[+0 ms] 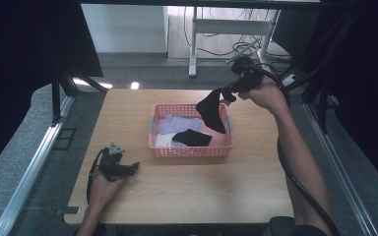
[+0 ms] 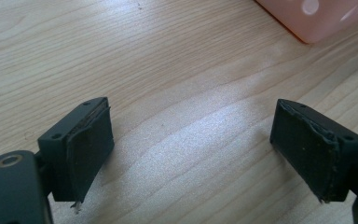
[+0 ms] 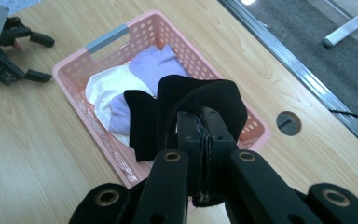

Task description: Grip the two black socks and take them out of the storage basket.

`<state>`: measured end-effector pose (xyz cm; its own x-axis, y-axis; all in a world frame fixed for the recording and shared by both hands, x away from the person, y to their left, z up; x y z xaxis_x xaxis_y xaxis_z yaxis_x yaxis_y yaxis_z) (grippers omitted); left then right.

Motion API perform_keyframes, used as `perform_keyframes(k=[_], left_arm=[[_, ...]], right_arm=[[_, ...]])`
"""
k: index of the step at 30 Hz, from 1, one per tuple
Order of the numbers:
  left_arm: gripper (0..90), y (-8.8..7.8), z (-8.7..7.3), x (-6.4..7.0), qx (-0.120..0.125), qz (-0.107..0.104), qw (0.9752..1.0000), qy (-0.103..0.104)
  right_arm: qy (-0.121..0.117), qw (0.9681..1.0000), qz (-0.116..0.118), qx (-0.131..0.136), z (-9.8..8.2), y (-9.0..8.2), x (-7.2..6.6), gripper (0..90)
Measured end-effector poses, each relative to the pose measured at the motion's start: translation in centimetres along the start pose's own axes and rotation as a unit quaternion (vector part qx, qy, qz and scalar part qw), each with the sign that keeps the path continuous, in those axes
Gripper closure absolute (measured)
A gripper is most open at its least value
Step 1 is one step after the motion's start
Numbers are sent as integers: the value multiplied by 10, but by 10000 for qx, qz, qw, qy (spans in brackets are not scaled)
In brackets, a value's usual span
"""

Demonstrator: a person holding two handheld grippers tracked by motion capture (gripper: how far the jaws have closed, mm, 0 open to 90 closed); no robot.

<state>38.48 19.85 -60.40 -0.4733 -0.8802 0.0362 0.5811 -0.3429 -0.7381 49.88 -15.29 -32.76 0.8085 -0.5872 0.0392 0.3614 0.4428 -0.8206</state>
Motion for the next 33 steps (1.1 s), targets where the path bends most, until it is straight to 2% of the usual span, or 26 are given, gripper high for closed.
perform_keyframes(k=[10,11,18,26,33], left_arm=[[129,0,0,0,-3,-3,10000,1],[128,0,0,0,-3,-2,10000,2],[128,0,0,0,-4,2,10000,4],[128,0,0,0,-6,3,10000,6],[129,0,0,0,-4,6,10000,6]], right_arm=[[261,9994,-151,190,-6,-29,16,886],[312,9990,-200,244,-9,-37,21,886],[474,9978,-348,296,-21,-55,33,886],[756,9949,-580,327,-46,-76,53,886],[958,9925,-696,297,-69,-82,65,886]])
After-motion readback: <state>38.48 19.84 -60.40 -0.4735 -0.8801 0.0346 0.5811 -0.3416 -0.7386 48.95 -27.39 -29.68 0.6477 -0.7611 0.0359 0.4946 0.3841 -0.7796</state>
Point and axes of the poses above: each handheld gripper's, and its own axes: y roughly forward along the jaws, z roughly out of its top, x roughly to its right, the point moved 8 cm from there along y, roughly forward along the jaws, and after that the axes turned 1 degree about -x, right-handed, at the moved point
